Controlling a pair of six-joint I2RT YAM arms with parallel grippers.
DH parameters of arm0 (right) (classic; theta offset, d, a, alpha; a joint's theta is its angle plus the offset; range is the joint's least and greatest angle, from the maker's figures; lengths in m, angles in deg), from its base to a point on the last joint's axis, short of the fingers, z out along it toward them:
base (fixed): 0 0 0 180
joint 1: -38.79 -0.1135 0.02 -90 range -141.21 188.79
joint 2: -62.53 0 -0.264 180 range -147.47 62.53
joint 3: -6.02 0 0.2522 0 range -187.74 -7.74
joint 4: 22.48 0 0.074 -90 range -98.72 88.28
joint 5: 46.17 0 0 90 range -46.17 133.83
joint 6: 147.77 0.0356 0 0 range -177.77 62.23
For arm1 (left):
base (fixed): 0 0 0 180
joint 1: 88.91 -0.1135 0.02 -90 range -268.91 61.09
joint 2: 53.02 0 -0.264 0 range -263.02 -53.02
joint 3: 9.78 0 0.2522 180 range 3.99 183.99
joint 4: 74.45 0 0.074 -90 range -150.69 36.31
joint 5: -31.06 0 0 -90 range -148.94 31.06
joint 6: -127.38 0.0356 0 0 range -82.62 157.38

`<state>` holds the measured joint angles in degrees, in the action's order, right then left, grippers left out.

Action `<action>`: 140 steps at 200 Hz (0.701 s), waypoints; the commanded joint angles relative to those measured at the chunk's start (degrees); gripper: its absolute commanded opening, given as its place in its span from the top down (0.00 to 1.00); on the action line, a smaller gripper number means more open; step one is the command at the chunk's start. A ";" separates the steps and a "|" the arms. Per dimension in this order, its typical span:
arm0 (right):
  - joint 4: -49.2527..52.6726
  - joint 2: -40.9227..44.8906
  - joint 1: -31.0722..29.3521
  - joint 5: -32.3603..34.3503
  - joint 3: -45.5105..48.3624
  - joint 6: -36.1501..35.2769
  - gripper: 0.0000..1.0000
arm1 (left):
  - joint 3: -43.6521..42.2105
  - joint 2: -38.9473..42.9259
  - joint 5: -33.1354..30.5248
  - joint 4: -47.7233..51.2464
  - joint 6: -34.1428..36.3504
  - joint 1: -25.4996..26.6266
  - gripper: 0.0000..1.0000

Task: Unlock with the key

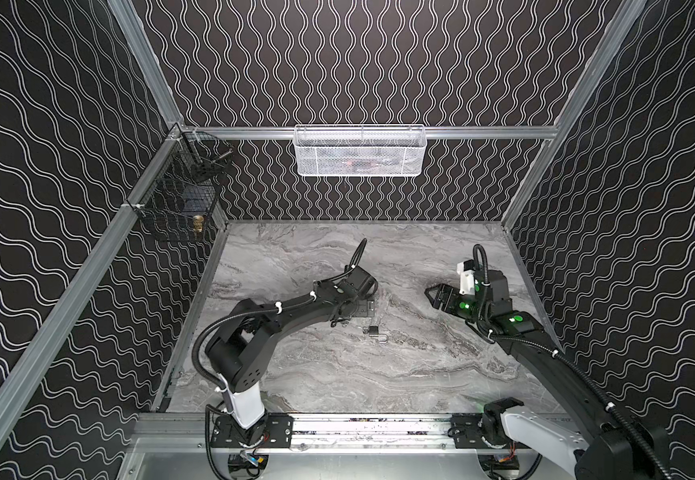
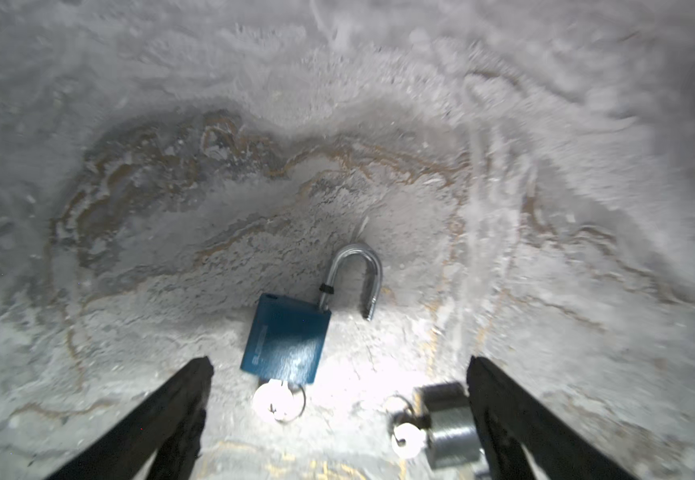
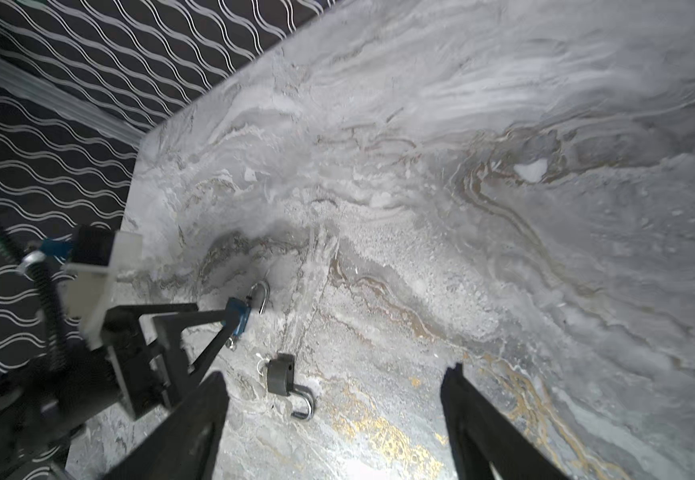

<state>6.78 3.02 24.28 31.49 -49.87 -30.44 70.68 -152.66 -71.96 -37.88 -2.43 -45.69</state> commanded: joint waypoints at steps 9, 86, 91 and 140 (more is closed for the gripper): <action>-2.07 2.32 2.64 1.79 -0.81 -1.14 0.13 | -2.44 7.79 -0.64 -1.03 -0.87 -0.87 0.01; -7.63 4.69 16.78 26.53 5.42 -3.46 0.01 | -15.09 34.45 -17.02 2.14 11.76 -19.96 0.01; -9.81 4.58 17.23 28.26 7.11 -3.99 0.01 | -16.95 35.34 -18.95 0.71 13.30 -21.81 0.01; -34.31 -3.04 19.43 37.70 18.63 -8.58 0.01 | -35.59 33.58 -28.31 -27.77 24.82 -31.79 0.02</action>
<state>-9.74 3.61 43.41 62.77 -34.04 -35.32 41.74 -117.14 -94.04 -46.28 11.95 -75.53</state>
